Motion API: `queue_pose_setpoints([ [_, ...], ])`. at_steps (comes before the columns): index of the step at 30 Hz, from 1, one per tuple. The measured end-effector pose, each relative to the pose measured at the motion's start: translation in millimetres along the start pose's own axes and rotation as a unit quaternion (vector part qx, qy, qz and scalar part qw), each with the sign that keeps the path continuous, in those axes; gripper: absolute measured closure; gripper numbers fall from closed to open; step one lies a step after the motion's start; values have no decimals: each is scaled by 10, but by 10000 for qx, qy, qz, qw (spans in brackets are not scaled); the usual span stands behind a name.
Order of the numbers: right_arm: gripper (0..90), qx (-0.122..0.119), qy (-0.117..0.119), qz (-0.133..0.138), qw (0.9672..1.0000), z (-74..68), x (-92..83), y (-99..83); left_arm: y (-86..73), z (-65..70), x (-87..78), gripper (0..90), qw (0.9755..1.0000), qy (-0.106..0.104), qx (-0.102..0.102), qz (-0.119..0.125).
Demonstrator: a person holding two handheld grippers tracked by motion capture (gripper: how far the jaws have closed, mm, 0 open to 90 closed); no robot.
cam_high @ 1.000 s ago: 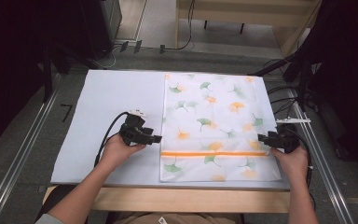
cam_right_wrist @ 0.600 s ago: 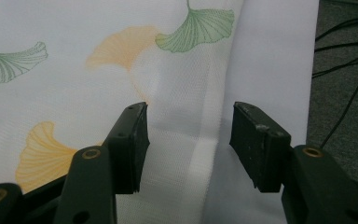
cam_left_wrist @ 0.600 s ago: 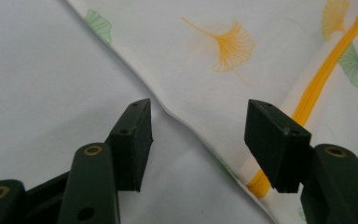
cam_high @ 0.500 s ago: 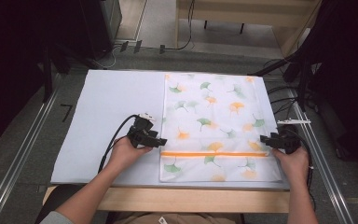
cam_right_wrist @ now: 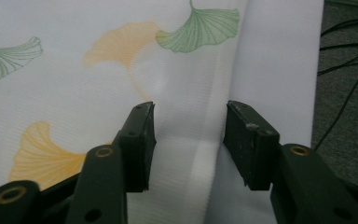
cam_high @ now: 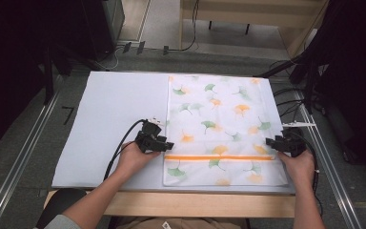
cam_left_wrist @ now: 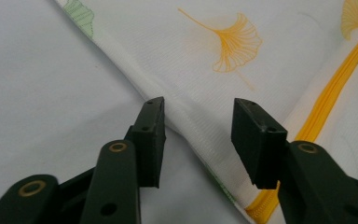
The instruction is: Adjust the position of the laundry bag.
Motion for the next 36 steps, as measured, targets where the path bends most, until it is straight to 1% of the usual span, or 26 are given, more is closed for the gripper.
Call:
queue_pose_setpoints([
  [1,573,36,-5,-16,10000,-20,4,5,2,-15,-1,630,10000,22,36,-33],
  [2,602,13,-59,-43,10000,-27,5,8,8,-27,3,679,10000,5,27,-15],
  [3,636,-13,-98,-66,9999,-33,5,11,12,-31,6,699,10000,-27,-19,5],
  [4,676,-13,-72,-69,9999,-40,4,15,14,-34,10,722,10000,-26,-31,16],
  [6,739,57,-77,-84,9999,-44,8,20,15,-34,18,766,10000,-56,14,13],
  [7,774,131,-93,-104,9998,-44,6,23,13,-26,24,793,10000,-88,38,-4],
  [9,848,183,-40,-124,9997,-54,3,26,12,-19,32,860,9999,-128,75,-27],
  [10,864,186,51,-137,9997,-72,2,26,12,5,48,881,9998,-156,116,-48],
  [12,890,161,57,-164,9997,-84,2,29,20,10,53,892,9997,-188,109,-56],
  [13,898,194,96,-176,9996,-94,4,33,20,10,53,895,9997,-188,109,-56],
  [14,900,190,81,-183,9996,-95,7,37,20,-7,47,898,9996,-267,7,-54],
  [16,900,208,73,-195,9996,-94,6,41,24,-25,33,900,9994,-344,-93,-32],
  [17,900,240,111,-200,9995,-97,5,44,26,-32,27,900,9993,-366,-107,-27],
  [19,900,245,123,-208,9994,-98,3,46,31,-49,6,900,9992,-379,-75,-28],
  [24,900,215,144,-211,9994,-119,-1,60,40,-73,-44,900,9994,-330,-63,15],
  [28,900,188,228,-243,9993,-159,3,79,35,-120,-116,900,9994,-331,-126,60],
  [31,900,166,293,-255,9991,-206,16,111,22,-163,-172,900,9989,-392,-256,62],
  [32,900,155,303,-257,9991,-224,23,122,18,-177,-189,900,9988,-383,-294,74],
  [33,900,135,324,-260,9990,-244,30,133,9,-191,-206,900,9987,-395,-307,72],
  [35,900,78,382,-262,9989,-285,47,155,-11,-221,-242,900,9987,-354,-357,94],
  [36,900,77,409,-273,9988,-310,52,168,-21,-238,-256,900,9988,-352,-336,80],
])
Point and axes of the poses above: each handheld gripper's, and its own axes: x roughly forward along the jaws, y roughly out of its top, z roughly to its right, the point moved 7 cm from there along x, roughly forward along the jaws, and after that the axes turned 5 degrees about -y, right-handed, at the moved point
